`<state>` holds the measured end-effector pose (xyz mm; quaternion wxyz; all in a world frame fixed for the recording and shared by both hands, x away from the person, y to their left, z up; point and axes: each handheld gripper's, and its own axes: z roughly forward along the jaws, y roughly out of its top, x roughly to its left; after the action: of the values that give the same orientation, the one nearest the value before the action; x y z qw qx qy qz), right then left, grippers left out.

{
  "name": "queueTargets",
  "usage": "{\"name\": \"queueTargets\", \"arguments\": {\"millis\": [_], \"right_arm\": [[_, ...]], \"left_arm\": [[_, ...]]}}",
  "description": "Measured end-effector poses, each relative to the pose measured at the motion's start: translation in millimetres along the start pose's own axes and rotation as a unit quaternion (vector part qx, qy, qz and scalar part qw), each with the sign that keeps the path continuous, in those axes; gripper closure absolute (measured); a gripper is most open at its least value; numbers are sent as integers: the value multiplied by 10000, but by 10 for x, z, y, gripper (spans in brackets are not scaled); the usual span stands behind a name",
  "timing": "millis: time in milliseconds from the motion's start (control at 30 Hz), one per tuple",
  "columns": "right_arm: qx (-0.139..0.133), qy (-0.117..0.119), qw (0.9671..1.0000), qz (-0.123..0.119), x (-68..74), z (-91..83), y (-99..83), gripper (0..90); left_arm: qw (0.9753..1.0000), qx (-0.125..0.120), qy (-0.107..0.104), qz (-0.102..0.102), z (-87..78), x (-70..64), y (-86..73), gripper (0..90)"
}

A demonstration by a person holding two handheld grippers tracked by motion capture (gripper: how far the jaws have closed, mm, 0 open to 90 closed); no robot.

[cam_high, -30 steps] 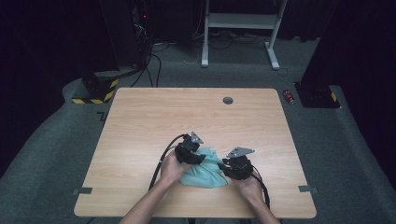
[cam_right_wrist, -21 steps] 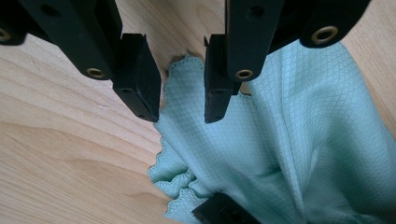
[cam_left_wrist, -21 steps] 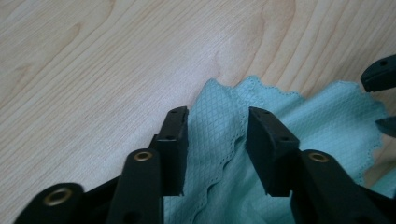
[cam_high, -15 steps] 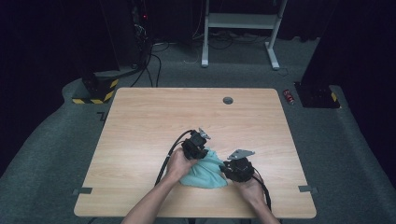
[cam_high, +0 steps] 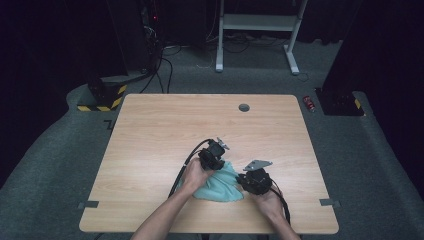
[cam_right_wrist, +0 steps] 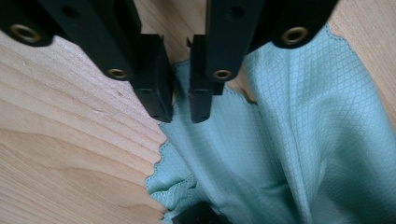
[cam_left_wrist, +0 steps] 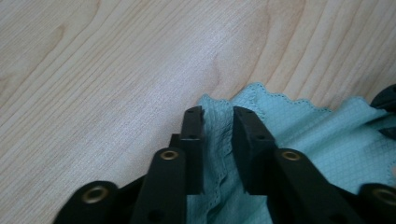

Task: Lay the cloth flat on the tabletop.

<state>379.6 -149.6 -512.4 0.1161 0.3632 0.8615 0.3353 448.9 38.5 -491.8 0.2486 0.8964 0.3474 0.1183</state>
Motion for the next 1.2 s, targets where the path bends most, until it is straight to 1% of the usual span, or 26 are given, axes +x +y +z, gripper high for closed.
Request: {"name": "queueTargets", "arguments": {"millis": [33,67,133,167,233,267,300,367,400,433,467,533,567,600,633,667,733,833,867,900,967,1000,1033,1067,1100,1200], "right_arm": [[4,7,10000,-10,-4,1,0,851],[2,20,10000,-36,-10,2,1,869],[5,34,10000,-4,-8,5,1,884],[5,42,10000,1,-9,7,2,890],[-7,55,10000,-33,-21,7,4,896],[-25,95,10000,17,-34,2,4,898],[-25,95,10000,17,-34,2,4,898],[-55,108,9999,28,-42,-12,8,899],[-52,110,9999,45,-45,-22,15,900],[-61,70,10000,-9,-51,-51,52,900],[-61,70,10000,-9,-51,-51,52,900],[-65,25,9999,-86,-58,-75,105,900],[-77,10,9999,-116,-66,-83,126,900],[-87,-40,9998,-168,-96,-106,192,900],[-102,-65,9998,-176,-107,-113,210,900],[-102,-65,9998,-176,-107,-113,210,900],[-84,-151,9997,-190,-164,-130,288,900],[-79,-227,9995,-191,-209,-136,351,900],[-94,-311,9993,-205,-266,-149,431,900],[-94,-311,9993,-205,-266,-149,431,900],[-108,-379,9990,-217,-324,-151,528,900],[-87,-397,9990,-210,-344,-145,581,900],[-8,-471,9985,-283,-368,-108,693,900],[74,-543,9979,-356,-374,-70,763,900],[74,-543,9979,-356,-374,-70,763,900],[218,-680,9965,-444,-403,29,889,900]], "left_arm": [[10000,-20,1,-16,-1,10,1,844],[10000,6,2,25,-13,29,2,879],[10000,-19,-19,8,-17,31,0,887],[10000,-31,-22,48,-24,37,0,892],[9999,-87,-56,33,-57,51,-1,896],[9998,-179,-63,-10,-99,71,-5,897],[9998,-179,-63,-10,-99,71,-5,897],[9995,-310,-57,-72,-174,106,-12,898],[9990,-423,-62,-138,-225,136,-19,898],[9980,-562,-70,-280,-309,191,-36,898],[9980,-562,-70,-280,-309,191,-36,898],[9969,-677,-39,-391,-368,245,-59,899],[9966,-699,-6,-426,-407,289,-78,898],[9958,-766,26,-493,-466,352,-109,899],[9958,-766,26,-493,-466,352,-109,899],[9950,-833,58,-546,-500,389,-128,899],[9929,-967,128,-676,-568,462,-171,899],[9892,-1158,245,-868,-661,589,-246,898],[9875,-1217,256,-969,-685,629,-273,898],[9857,-1283,290,-1050,-709,682,-307,898],[9830,-1375,309,-1180,-721,734,-345,898],[9823,-1391,334,-1206,-721,762,-362,898],[9818,-1396,477,-1194,-700,783,-374,898],[9815,-1391,500,-1217,-688,789,-376,898],[9815,-1391,500,-1217,-688,789,-376,898],[9810,-1368,579,-1251,-630,845,-391,897]]}}
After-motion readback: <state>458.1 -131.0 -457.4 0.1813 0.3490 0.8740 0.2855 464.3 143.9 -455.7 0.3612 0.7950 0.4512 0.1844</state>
